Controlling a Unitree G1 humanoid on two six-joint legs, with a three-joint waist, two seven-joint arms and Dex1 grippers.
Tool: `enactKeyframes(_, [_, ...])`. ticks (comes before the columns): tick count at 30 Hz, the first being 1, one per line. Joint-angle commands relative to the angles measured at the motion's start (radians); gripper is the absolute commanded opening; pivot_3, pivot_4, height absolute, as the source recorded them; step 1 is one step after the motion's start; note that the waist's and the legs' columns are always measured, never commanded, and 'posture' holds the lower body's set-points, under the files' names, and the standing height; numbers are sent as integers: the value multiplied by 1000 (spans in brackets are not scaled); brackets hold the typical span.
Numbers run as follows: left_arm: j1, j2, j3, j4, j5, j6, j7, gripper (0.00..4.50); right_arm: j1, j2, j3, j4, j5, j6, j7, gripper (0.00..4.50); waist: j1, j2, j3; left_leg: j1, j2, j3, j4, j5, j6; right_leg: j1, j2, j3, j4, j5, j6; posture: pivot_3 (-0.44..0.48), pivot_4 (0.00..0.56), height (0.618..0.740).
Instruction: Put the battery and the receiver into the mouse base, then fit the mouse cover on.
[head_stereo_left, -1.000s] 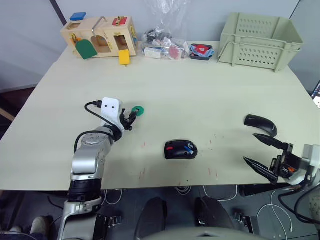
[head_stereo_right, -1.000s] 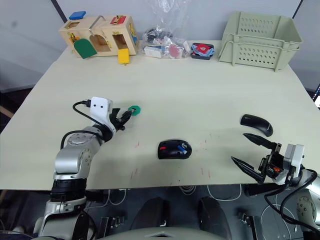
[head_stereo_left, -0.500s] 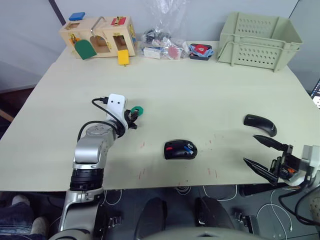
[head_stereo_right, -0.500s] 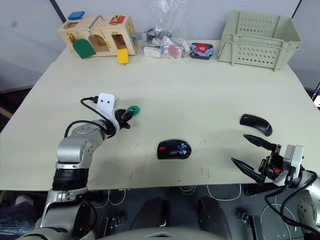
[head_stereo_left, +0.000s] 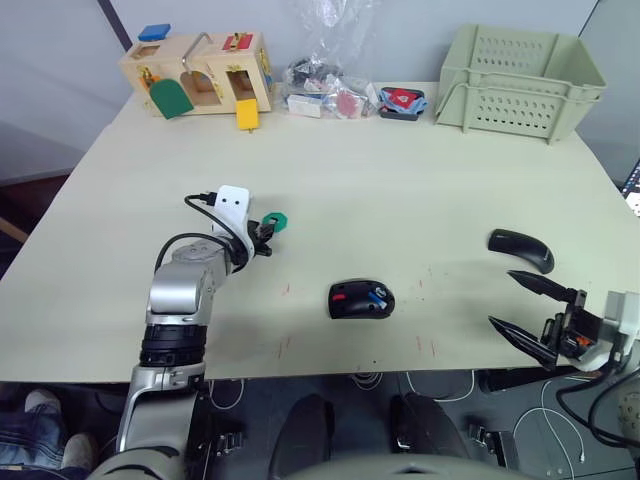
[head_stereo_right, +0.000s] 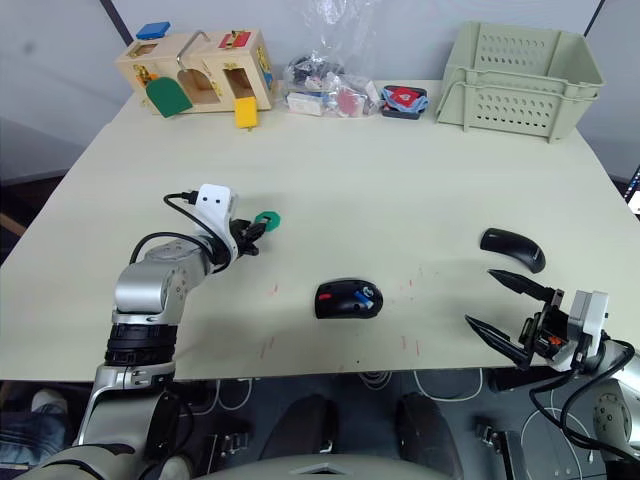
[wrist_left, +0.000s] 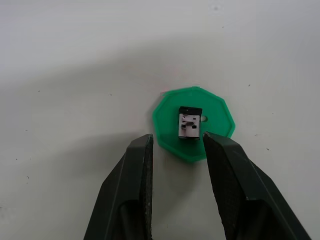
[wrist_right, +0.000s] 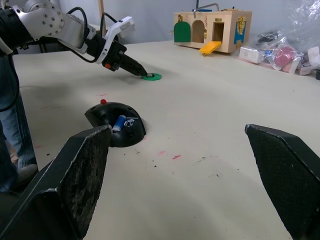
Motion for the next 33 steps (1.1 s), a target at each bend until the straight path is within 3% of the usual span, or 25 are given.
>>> enactKeyframes(1, [-23,14,-12,3,12,-35,-21,1713,6,1,-12,-24,4,-18,4,4500,0,0,0,0,0,0,0,0,0,0,0,0,0,0,0,0,150,740])
enactKeyframes(33, [-38,12,-16,53,16,-113,-76,1713,31,3,-11,-24,-2,-39,3,4500,0,0,0,0,0,0,0,0,0,0,0,0,0,0,0,0,150,740])
